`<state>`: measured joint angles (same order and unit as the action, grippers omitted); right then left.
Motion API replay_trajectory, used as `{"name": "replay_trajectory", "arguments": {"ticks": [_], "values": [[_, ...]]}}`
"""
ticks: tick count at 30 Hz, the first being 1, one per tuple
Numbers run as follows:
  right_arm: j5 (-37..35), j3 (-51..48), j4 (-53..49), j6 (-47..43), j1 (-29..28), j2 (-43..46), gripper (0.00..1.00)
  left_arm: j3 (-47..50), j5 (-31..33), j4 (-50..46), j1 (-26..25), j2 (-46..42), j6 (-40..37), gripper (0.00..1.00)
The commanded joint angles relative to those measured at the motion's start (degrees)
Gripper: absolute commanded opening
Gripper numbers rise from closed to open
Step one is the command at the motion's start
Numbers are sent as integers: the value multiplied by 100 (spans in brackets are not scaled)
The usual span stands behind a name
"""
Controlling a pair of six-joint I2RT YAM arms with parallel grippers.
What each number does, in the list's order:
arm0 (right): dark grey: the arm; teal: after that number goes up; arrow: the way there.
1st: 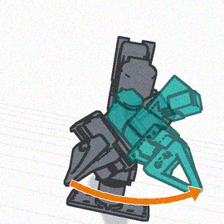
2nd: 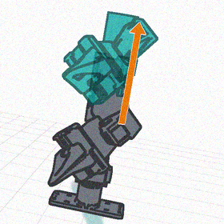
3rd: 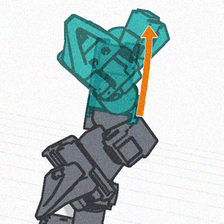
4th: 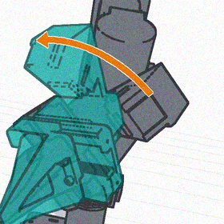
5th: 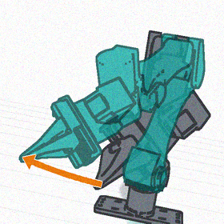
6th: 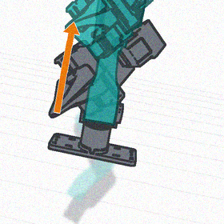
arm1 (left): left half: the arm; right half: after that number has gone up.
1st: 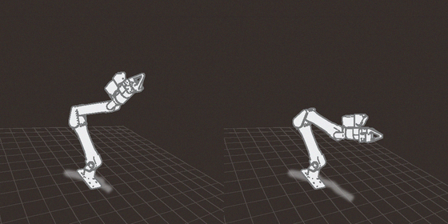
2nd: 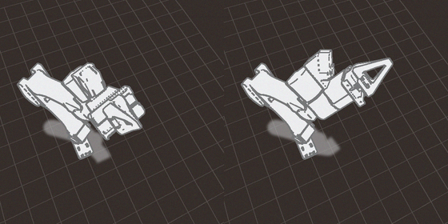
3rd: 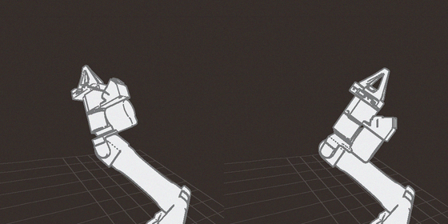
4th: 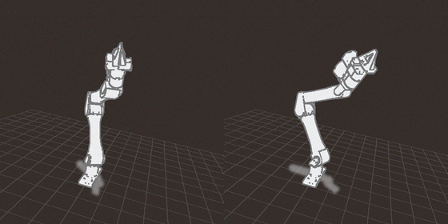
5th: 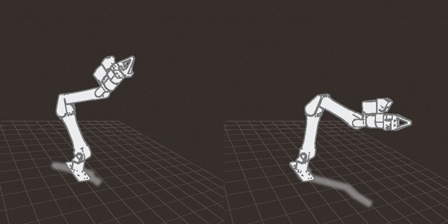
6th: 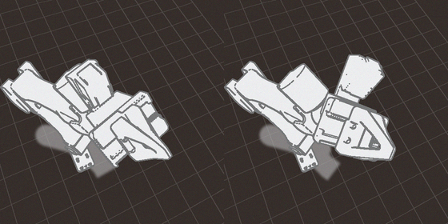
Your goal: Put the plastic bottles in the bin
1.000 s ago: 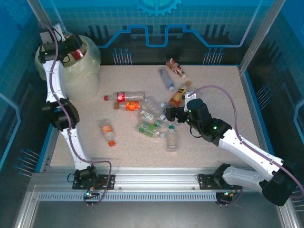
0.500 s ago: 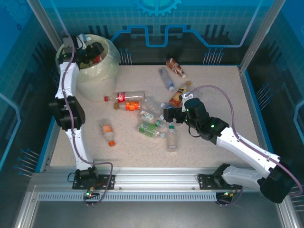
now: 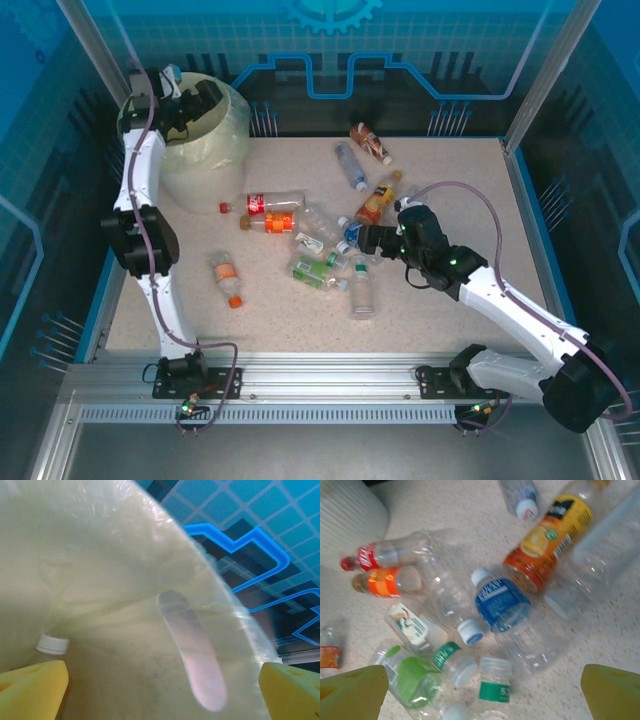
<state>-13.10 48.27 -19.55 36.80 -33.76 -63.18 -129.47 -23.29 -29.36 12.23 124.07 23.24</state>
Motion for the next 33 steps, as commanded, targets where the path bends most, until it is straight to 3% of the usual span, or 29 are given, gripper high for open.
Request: {"name": "replay_trajectory", "arguments": {"ticks": [1, 6, 11, 19, 25, 33], "values": [[-39, -136, -680, 352, 45, -138, 100, 18, 246, -88, -36, -641, -173, 99], [843, -587, -725, 945, -47, -229, 100, 181, 402, -46, -36, -1124, -126, 99], [655, -747, -999, 928, -496, -292, 100, 791, 471, 227, -36, -1750, 118, 99], [355, -990, -950, 1213, -1288, -560, 100, 2739, 607, 1335, -71, -3398, 817, 99], [86, -909, -957, 990, -1531, -770, 100, 3497, 952, 815, -432, -4397, 940, 99], [234, -643, -929, 633, -1679, -1207, 100, 5551, 1300, 658, -985, -5769, 1521, 99]]}}
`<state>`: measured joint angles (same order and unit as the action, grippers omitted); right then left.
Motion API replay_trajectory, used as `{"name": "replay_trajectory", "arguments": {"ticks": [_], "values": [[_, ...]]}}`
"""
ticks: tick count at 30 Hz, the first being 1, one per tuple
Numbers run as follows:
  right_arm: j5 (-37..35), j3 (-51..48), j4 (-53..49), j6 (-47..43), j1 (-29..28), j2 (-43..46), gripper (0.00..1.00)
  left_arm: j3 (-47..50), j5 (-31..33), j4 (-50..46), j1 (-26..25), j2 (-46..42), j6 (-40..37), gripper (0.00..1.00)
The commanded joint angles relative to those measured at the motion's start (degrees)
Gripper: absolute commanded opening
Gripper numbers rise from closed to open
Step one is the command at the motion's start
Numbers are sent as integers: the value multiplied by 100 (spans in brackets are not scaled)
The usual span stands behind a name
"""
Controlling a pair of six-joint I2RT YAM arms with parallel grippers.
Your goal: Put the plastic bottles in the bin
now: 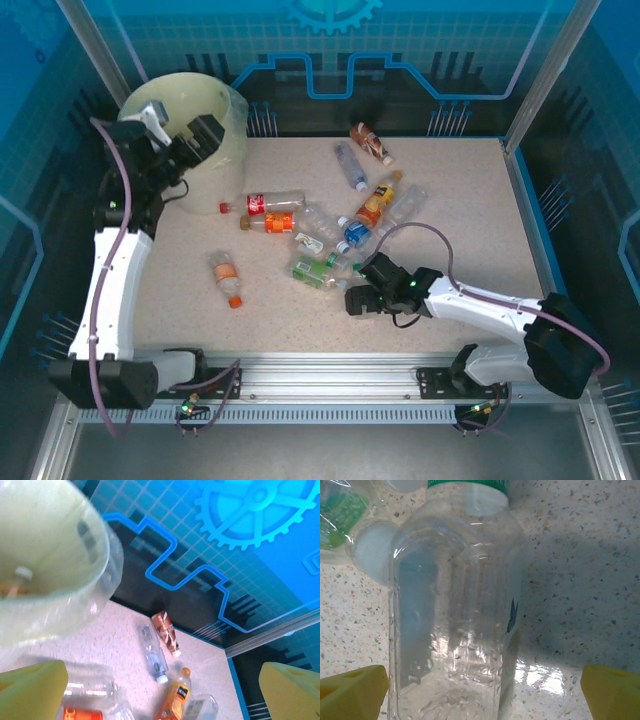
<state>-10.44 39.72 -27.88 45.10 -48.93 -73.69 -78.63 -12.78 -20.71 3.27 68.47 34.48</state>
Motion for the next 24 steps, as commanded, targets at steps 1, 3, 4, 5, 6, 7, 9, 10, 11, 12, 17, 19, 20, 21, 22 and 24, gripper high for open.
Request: {"name": "replay_trajectory", "arguments": {"ticks": [1, 3, 4, 5, 6, 7, 9, 10, 11, 12, 17, 19, 20, 21, 22, 24], "values": [[-62, 265, -127, -252, -203, -236, 100, 724, 241, -205, -167, -351, 496, 99], [-184, 340, -232, -385, -325, -374, 100, 1084, 248, -270, -322, -573, 668, 99], [-274, 355, -284, -404, -405, -446, 100, 1189, 235, -367, -388, -659, 704, 99], [-301, 347, -278, -412, -440, -519, 100, 1255, 257, -501, -458, -731, 729, 99], [-303, 335, -264, -395, -469, -556, 100, 1292, 255, -600, -499, -779, 719, 99], [-305, 319, -217, -383, -475, -604, 100, 1298, 274, -722, -543, -831, 709, 99], [-416, 284, -138, -293, -471, -654, 99, 1345, 346, -867, -622, -911, 750, 99], [-450, 249, -70, -243, -474, -670, 98, 1408, 346, -870, -658, -944, 800, 99], [-480, 226, -14, -205, -484, -689, 95, 1482, 315, -861, -682, -974, 868, 99], [-525, 224, -30, -171, -501, -703, 94, 1542, 286, -852, -712, -998, 903, 99], [-717, 41, -46, -251, -597, -564, 87, 1635, 467, -1113, -860, -970, 886, 99], [-731, -85, 33, -291, -609, -460, 84, 1687, 519, -1128, -927, -943, 884, 99], [-748, -158, 77, -328, -609, -396, 83, 1729, 553, -1102, -967, -920, 896, 99], [-750, -201, 104, -356, -607, -359, 82, 1765, 565, -1058, -1002, -903, 906, 99], [-749, -251, 116, -397, -609, -324, 81, 1797, 586, -1013, -1053, -881, 911, 99], [-750, -296, 91, -407, -609, -295, 79, 1816, 646, -942, -1149, -829, 920, 99]]}}
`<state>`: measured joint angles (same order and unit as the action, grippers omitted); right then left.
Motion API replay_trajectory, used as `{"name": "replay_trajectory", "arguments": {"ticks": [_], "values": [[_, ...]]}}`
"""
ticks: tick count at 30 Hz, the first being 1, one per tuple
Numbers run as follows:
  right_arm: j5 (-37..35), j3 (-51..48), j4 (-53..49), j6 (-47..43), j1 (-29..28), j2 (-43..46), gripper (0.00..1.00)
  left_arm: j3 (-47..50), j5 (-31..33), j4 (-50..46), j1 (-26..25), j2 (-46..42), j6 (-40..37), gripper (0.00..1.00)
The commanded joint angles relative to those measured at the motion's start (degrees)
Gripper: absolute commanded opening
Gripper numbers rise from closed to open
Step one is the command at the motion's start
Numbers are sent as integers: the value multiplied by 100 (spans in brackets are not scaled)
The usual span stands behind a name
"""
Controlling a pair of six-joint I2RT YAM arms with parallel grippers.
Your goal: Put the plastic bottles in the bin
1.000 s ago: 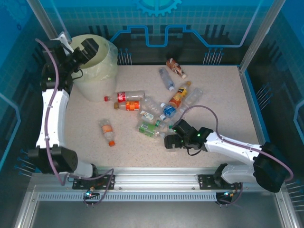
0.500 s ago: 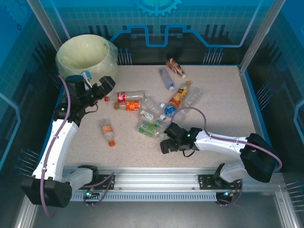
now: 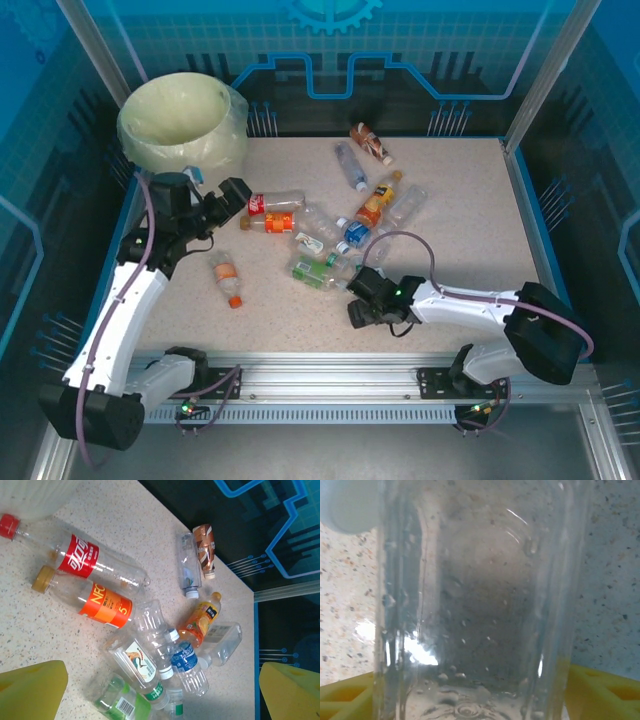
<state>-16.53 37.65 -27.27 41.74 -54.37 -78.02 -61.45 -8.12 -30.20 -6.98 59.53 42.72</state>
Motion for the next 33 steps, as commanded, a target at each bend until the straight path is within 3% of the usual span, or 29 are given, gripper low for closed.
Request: {"name": "replay_trajectory", "arguments": {"ticks": [1, 9, 13, 19, 28, 33], "values": [[-134, -115, 43, -92, -65, 157, 78, 94, 209, 45, -176, 114, 88, 99], [-144, -77, 291, -611, -62, 173, 70, -58, 298, 144, -500, 487, 16, 99], [-142, 64, 125, -905, -61, 158, 60, -69, 590, 180, -645, 538, 5, 99], [-231, 207, -55, -1002, -65, 496, 48, -12, 518, 324, -708, 604, 66, 99], [-552, 731, 81, -1334, -4, 1051, 42, 43, -256, 734, -802, 774, 117, 99], [-250, 1002, 427, -1537, 173, 1095, 42, 332, -952, 1155, -1024, 706, -112, 99]]}}
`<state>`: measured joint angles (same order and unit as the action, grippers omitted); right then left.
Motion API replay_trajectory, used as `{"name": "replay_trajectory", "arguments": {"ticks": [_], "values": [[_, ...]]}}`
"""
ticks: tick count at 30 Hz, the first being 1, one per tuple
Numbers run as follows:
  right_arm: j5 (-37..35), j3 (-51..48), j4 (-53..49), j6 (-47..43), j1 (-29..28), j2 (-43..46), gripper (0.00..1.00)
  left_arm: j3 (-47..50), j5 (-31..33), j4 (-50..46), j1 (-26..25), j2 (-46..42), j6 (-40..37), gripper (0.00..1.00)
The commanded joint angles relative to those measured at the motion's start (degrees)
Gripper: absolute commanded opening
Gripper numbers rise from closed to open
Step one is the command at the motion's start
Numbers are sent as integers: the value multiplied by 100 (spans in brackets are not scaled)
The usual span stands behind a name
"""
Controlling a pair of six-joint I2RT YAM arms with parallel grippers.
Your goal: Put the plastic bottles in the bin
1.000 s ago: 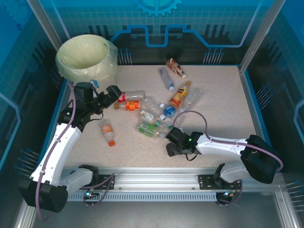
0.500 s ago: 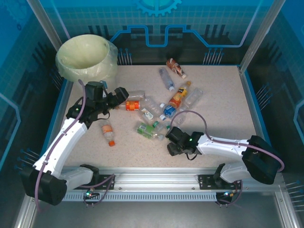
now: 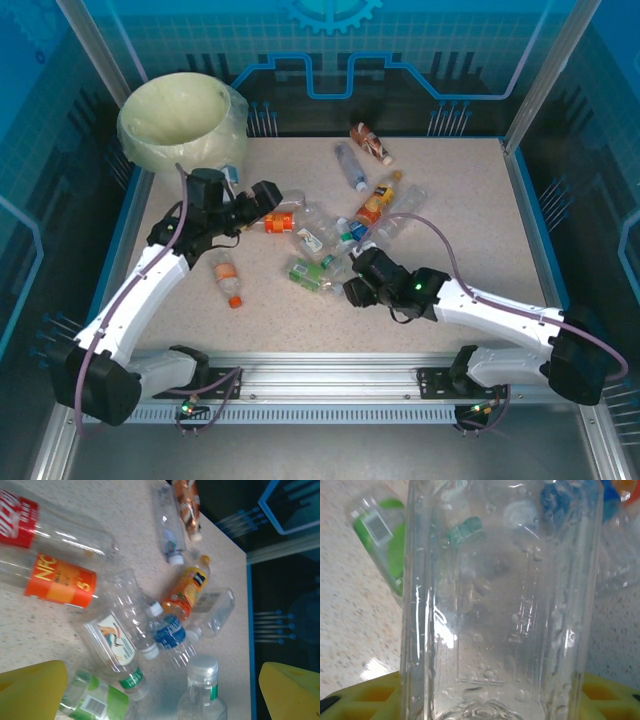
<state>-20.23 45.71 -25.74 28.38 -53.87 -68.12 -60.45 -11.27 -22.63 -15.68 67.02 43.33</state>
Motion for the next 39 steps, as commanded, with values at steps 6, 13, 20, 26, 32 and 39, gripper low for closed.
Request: {"name": "replay_trajectory", "arguments": {"ticks": [6, 13, 20, 26, 32, 39], "values": [[667, 58, 1735, 57, 318, 163, 42, 770, -925, 1203, -841, -60, -122, 99], [958, -141, 2889, -197, 322, -14, 44, 1057, -1026, 2191, -1569, 208, -358, 99], [1468, 121, 2829, -706, 344, -190, 45, 1132, -615, 2549, -1698, 370, -335, 99], [1868, 276, 2758, -819, 333, -313, 46, 1057, -73, 2257, -1786, 342, -578, 96], [2066, 385, 2798, -809, 333, -333, 47, 1047, -117, 2210, -1794, 386, -663, 85], [2114, 642, 2636, -799, 341, -467, 50, 1051, -144, 2235, -1806, 417, -723, 65]]}}
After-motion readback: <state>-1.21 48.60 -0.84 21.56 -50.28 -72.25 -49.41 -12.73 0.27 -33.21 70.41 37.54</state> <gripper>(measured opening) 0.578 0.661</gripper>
